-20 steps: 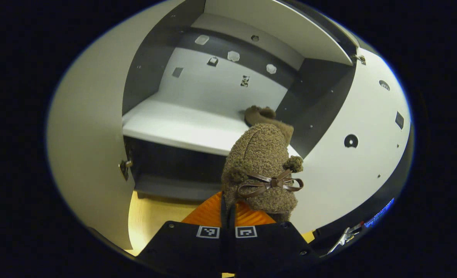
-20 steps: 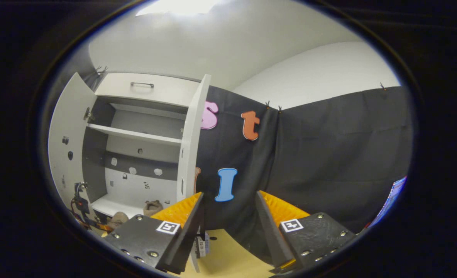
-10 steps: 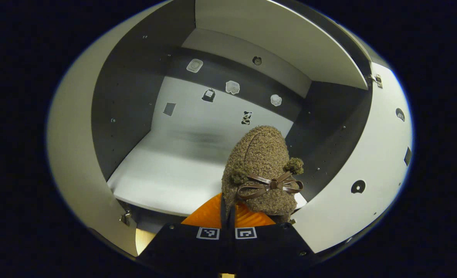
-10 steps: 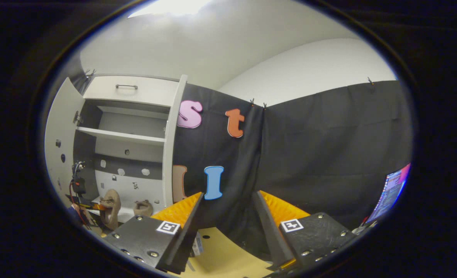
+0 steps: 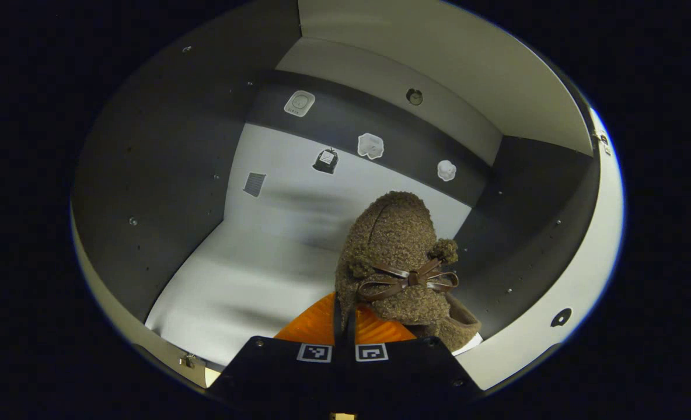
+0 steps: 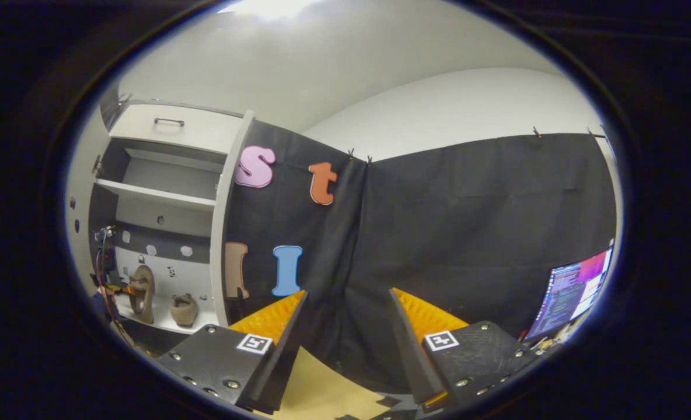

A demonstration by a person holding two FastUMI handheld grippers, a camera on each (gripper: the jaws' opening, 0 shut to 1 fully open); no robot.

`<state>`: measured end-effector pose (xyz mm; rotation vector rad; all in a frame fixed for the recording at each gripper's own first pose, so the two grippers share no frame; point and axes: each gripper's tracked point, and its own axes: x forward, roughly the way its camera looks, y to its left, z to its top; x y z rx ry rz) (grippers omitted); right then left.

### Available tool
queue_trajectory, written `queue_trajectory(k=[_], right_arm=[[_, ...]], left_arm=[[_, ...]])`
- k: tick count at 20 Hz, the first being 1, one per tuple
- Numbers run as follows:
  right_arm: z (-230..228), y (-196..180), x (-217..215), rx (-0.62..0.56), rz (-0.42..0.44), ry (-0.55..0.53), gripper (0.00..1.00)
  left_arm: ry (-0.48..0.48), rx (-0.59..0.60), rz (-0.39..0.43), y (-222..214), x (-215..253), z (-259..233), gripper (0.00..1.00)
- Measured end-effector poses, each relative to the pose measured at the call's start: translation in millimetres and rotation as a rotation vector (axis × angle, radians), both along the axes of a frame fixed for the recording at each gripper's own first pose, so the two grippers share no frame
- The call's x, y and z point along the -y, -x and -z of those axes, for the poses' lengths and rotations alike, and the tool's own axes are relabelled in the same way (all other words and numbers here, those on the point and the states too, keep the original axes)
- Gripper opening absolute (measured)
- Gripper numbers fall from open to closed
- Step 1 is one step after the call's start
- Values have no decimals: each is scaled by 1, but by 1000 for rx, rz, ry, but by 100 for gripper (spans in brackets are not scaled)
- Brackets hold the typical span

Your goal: Grab one shoe with the right hand and put it into the shoe cabinet, grab the other shoe with the left hand and put it into the shoe cabinet; then close the right door with the right hand and the left door with the left hand.

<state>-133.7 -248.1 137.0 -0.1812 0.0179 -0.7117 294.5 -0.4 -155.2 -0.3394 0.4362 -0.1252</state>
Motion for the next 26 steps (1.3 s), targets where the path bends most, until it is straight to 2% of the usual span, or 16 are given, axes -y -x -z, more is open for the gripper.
queue_trajectory(k=[1,2,6,10,11,12,13,16,17,18,19,20,21,24,26], right_arm=[[3,2,1,-4,13,-7,80],[6,3,2,-8,24,-15,77],[20,9,3,-22,61,-38,80],[35,11,6,-36,84,-79,80],[36,10,7,-36,88,-88,77],[39,8,8,-36,89,-94,80],[40,7,8,-38,91,-98,77],[45,3,6,-46,90,-105,80],[45,1,6,-46,88,-110,80],[45,-1,5,-44,86,-115,80],[46,-3,4,-43,83,-121,80],[48,-4,2,-44,80,-128,80],[48,-5,0,-45,77,-133,80],[47,-8,0,-46,80,-117,77],[47,-4,-1,-43,84,-114,77]], left_arm=[[-7,0,-5,-7,-1,1,0],[-22,4,-12,-15,-3,3,0],[-92,-16,-43,-38,-12,15,1],[-181,-60,-64,-52,-24,35,1],[-209,-74,-71,-55,-28,41,1],[-239,-95,-81,-56,-34,48,1],[-257,-114,-93,-57,-39,53,1],[-197,-94,-70,-64,-33,51,4],[-202,-98,-52,-62,-32,54,6],[-215,-96,-44,-63,-31,53,15],[-232,-90,-34,-65,-28,52,18],[-244,-85,-17,-66,-24,50,28],[-264,-88,-8,-65,-22,50,31],[-307,-96,3,-63,-21,49,56],[-294,-96,-2,-57,-20,45,58]])
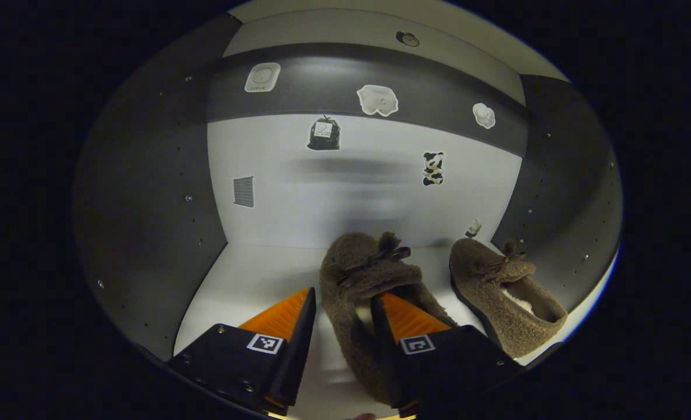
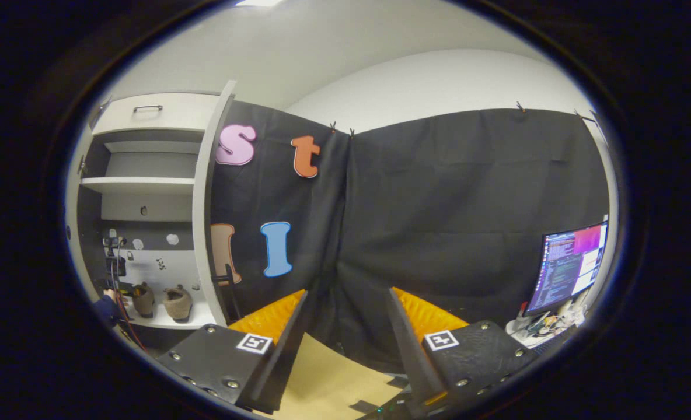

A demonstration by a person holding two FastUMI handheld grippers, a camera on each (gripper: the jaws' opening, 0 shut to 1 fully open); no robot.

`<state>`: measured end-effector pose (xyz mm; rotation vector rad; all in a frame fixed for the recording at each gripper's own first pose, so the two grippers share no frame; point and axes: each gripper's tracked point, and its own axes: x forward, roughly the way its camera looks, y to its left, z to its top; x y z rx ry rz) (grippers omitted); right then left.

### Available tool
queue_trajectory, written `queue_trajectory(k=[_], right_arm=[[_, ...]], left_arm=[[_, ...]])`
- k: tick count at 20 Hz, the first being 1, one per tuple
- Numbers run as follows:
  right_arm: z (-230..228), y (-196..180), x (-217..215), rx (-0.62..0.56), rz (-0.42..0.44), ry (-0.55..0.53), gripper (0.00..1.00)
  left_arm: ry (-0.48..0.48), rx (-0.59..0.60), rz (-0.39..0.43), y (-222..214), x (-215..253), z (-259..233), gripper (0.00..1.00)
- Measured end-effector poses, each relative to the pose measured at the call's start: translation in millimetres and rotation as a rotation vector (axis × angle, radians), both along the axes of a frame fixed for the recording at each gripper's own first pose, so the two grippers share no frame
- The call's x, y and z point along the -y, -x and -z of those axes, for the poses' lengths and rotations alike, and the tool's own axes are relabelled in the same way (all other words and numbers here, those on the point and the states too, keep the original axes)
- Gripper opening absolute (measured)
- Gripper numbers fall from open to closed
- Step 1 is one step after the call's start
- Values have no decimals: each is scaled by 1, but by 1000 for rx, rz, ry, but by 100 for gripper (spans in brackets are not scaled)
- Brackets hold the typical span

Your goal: Grab one shoe with the right hand and put it into the shoe cabinet, grab the other shoe with the left hand and put it into the shoe cabinet; then close the right door with the right hand and the left door with the left hand.

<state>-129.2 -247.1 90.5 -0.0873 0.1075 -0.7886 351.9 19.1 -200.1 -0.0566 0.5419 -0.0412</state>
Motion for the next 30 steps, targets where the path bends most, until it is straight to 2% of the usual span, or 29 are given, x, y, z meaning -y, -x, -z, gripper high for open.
queue_trajectory(k=[4,5,6,13,14,15,17,18,19,20,22,23,24,25,30], right_arm=[[6,5,-1,15,-3,-33,80],[7,7,0,17,-7,-43,77],[9,8,-1,21,-12,-51,80],[9,6,-4,31,-109,-71,80],[12,4,-2,27,-126,-81,80],[19,1,1,21,-143,-96,80],[30,-10,4,6,-177,-138,77],[34,-16,5,3,-196,-156,77],[39,-24,5,-1,-215,-171,82],[43,-31,3,-6,-235,-183,78],[51,-47,-1,-18,-276,-193,82],[54,-58,-5,-26,-300,-195,88],[55,-65,-10,-30,-323,-194,93],[56,-73,-15,-31,-346,-194,98],[68,-110,-35,-37,-435,-194,98]], left_arm=[[6,36,30,18,5,-24,69],[9,45,35,24,6,-30,70],[15,56,43,30,9,-38,70],[9,189,85,94,21,-91,70],[20,204,99,108,26,-99,75],[28,222,112,119,30,-107,70],[41,253,133,144,36,-124,70],[54,279,143,156,39,-135,74],[67,301,154,167,41,-145,69],[71,317,161,179,41,-155,69],[77,347,172,202,37,-173,69],[80,358,178,212,36,-181,69],[82,371,178,223,32,-189,64],[86,382,172,234,27,-197,69],[72,420,163,277,5,-223,69]])
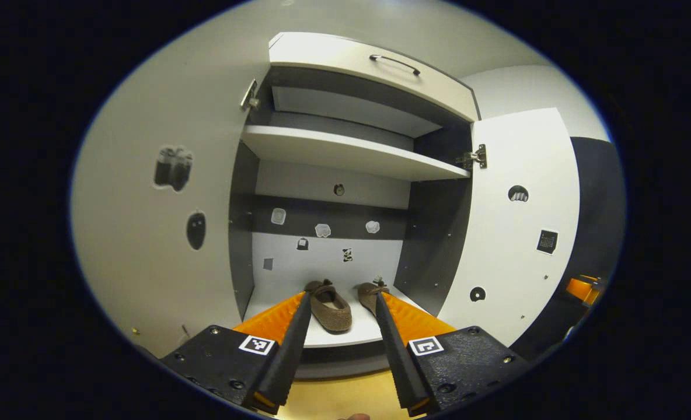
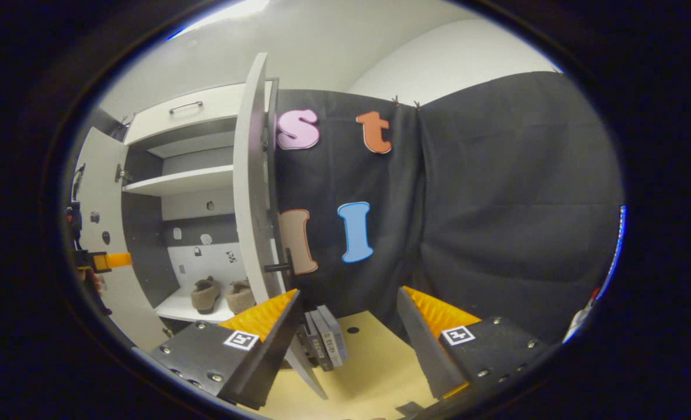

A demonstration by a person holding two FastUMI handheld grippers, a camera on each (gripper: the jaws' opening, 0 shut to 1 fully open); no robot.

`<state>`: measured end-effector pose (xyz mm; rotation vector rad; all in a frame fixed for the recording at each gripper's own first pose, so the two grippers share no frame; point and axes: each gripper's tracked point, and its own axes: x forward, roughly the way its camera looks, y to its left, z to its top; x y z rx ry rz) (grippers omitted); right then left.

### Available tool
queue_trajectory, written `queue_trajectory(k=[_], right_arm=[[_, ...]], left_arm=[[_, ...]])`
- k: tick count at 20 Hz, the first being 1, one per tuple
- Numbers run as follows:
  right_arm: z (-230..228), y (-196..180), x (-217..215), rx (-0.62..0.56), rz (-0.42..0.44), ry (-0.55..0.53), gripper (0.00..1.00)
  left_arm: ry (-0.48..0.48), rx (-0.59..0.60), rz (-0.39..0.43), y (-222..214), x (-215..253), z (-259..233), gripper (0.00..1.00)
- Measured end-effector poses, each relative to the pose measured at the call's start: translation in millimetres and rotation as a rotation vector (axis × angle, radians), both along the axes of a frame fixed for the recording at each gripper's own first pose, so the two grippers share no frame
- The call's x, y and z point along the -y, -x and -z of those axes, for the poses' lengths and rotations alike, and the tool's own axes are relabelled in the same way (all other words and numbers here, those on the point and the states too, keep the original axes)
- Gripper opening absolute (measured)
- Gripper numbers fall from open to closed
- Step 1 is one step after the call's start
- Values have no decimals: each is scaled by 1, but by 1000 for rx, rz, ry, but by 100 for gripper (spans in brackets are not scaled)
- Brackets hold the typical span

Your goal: Grab one shoe with the right hand and put it into the shoe cabinet, grab the other shoe with the left hand and put it into the shoe cabinet; then close the right door with the right hand and the left door with the left hand.

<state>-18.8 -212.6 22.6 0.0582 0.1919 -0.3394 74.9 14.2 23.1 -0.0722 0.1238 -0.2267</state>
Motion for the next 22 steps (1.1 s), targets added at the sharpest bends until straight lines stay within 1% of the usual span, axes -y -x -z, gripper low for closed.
queue_trajectory(k=[1,2,4,5,6,7,8,11,12,13,14,15,16,18,19,20,21,22], right_arm=[[3,-6,-2,-4,-12,4,98],[6,-13,-4,-9,-24,5,98],[13,-25,-7,-19,-46,3,98],[15,-30,-9,-22,-54,-1,98],[18,-34,-11,-26,-61,-6,93],[19,-35,-8,-26,-49,2,93],[21,-36,-5,-23,-46,4,97],[22,-38,-9,-8,-64,-12,97],[22,-39,-8,-5,-69,-12,97],[22,-40,-9,-4,-76,-8,100],[23,-39,-11,-3,-86,-2,92],[22,-37,-14,0,-98,5,92],[21,-37,-17,4,-110,10,97],[21,-35,-23,6,-136,14,97],[20,-34,-26,6,-152,21,100],[20,-34,-27,5,-162,26,100],[19,-33,-29,4,-167,30,97],[19,-33,-30,4,-174,29,97]], left_arm=[[-2,4,-10,9,-4,-2,69],[-3,6,-22,15,-9,-5,74],[0,4,-44,28,-16,-9,74],[6,-4,-56,36,-16,-12,69],[9,-5,-63,43,-18,-15,69],[8,4,-69,48,-21,-20,74],[2,12,-80,53,-27,-25,69],[-3,29,-140,68,-48,-36,69],[7,35,-157,73,-54,-39,69],[21,38,-169,77,-58,-41,69],[37,40,-182,81,-63,-44,69],[52,41,-197,85,-67,-45,69],[66,42,-203,88,-70,-45,69],[103,45,-205,94,-71,-48,69],[123,46,-207,96,-71,-50,69],[138,47,-207,98,-72,-52,70],[155,51,-203,101,-71,-54,67],[173,51,-199,104,-70,-57,70]])
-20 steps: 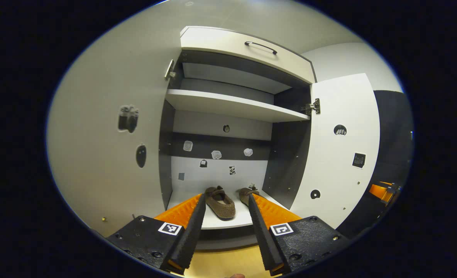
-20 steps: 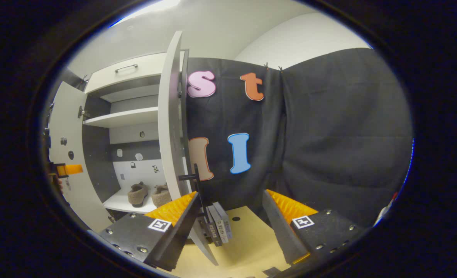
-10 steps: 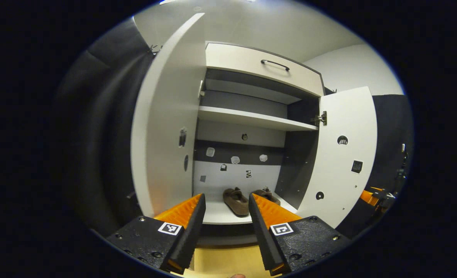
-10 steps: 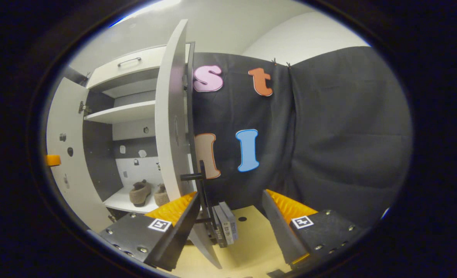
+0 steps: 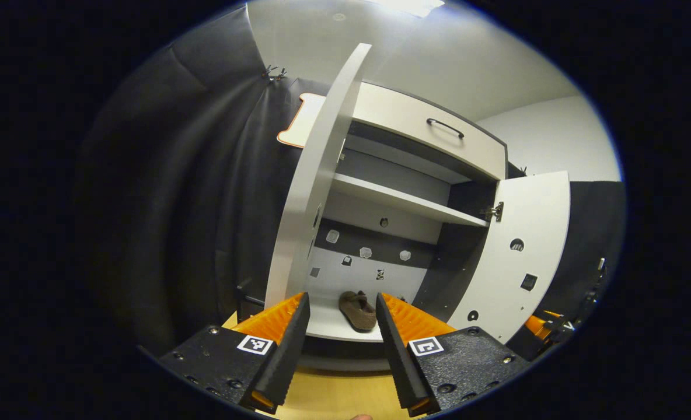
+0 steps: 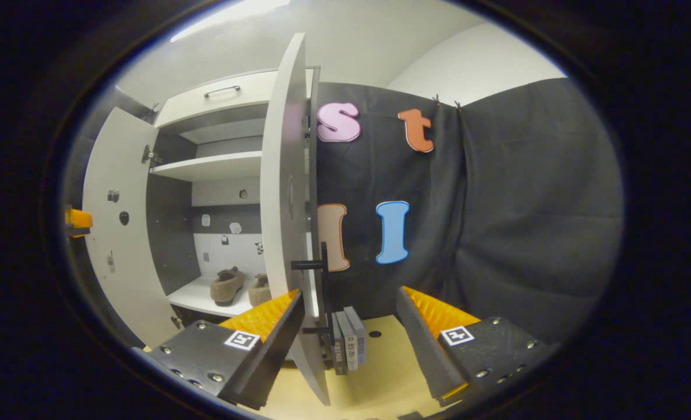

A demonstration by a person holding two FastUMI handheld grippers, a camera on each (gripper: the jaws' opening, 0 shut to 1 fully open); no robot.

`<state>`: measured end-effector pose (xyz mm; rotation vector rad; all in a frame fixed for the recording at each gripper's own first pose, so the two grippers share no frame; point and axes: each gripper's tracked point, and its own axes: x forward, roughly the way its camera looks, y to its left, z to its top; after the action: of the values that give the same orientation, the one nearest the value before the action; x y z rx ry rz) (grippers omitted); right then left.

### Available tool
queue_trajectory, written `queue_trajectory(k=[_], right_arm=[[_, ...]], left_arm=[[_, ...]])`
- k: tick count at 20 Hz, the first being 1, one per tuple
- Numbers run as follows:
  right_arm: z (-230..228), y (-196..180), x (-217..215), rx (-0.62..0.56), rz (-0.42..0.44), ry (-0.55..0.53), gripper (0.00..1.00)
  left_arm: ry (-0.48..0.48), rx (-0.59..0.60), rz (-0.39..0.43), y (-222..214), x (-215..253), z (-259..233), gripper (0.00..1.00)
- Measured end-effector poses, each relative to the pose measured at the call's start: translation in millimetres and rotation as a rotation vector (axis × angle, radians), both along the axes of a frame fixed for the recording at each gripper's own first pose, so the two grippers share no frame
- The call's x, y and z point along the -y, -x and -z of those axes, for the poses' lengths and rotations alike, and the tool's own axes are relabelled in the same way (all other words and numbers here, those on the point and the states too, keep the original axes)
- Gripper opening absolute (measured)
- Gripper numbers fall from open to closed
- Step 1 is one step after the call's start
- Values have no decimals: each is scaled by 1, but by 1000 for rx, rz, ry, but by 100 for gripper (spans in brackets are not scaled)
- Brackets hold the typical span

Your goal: Grab one shoe with the right hand and put it into the shoe cabinet, grab the other shoe with the left hand and put it into the shoe cabinet; then close the right door with the right hand and the left door with the left hand.

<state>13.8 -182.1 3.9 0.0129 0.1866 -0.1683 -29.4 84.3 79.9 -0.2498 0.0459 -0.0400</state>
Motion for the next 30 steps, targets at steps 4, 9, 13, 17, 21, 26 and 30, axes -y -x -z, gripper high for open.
queue_trajectory(k=[4,9,13,17,21,26,30], right_arm=[[-1,1,-16,1,-58,-8,97],[-1,-4,-41,-4,-132,-8,92],[0,-10,-62,-10,-197,-26,92],[1,-17,-83,-11,-246,-40,92],[4,-26,-107,-7,-293,-63,97],[10,-41,-132,-9,-339,-104,92],[16,-53,-153,-21,-375,-120,92]], left_arm=[[54,6,-3,13,1,-5,70],[70,1,-35,36,-7,-5,70],[89,1,-57,49,-14,-3,70],[104,-4,-84,61,-27,-3,70],[100,12,-127,70,-43,-6,70],[95,-27,-157,67,-49,3,70],[44,-60,-229,72,-71,15,70]])
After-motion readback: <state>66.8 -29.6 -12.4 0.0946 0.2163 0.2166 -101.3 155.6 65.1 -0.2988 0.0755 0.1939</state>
